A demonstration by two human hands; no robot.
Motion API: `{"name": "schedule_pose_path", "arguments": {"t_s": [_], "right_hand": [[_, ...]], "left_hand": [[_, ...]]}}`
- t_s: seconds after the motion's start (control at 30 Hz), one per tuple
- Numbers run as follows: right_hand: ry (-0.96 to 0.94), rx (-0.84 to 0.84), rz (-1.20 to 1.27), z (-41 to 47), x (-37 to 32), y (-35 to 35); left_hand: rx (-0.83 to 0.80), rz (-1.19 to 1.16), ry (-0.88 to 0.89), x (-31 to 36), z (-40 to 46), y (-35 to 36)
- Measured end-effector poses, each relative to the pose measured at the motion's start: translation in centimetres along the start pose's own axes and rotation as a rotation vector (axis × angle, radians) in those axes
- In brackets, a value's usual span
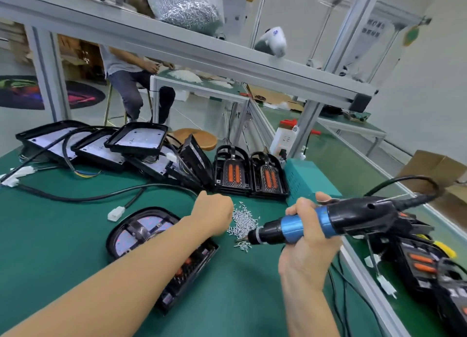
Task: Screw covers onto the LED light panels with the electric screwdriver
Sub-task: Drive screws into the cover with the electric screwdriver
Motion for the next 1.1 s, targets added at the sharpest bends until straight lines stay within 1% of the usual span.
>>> {"name": "schedule_pose_path", "arguments": {"t_s": [0.03, 0.07, 0.13, 0.27, 0.57, 0.77, 0.93, 1.1], "right_hand": [[-0.017, 0.057, -0.041, 0.2, 0.2, -0.4], [-0.023, 0.069, -0.113, 0.6, 0.2, -0.4], [-0.090, 0.095, -0.078, 1.1, 0.2, -0.5], [-0.101, 0.088, -0.055, 2.1, 1.6, -0.6], [-0.063, 0.098, -0.071, 2.7, 3.0, -0.7], [-0.046, 0.117, -0.079, 2.9, 3.8, -0.9], [-0.049, 0.134, -0.064, 3.1, 3.8, -1.2], [-0.061, 0.121, -0.076, 3.1, 3.6, -1.1]], "left_hand": [[-0.021, 0.002, -0.007, 0.0, 0.3, 0.4], [-0.039, -0.002, -0.012, 0.0, 0.5, 0.9], [-0.073, -0.036, -0.018, -0.1, 0.7, 1.8], [-0.147, -0.107, -0.057, -0.9, 0.7, 2.7], [-0.144, -0.064, -0.071, -1.1, 0.9, 2.5], [-0.170, 0.020, -0.018, -0.4, 0.8, 2.4], [-0.174, 0.026, 0.025, -0.1, 0.7, 2.5], [-0.248, 0.034, 0.086, 0.4, 0.1, 2.9]]}}
Point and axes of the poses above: each hand's wrist, its own z-axis towards the middle knuckle, its own y-axis out of the palm, x = y × z, the point moved 9 cm from there along z, towards the middle knuckle, and after that the axes turned 14 degrees about y, right-handed, at the moved point
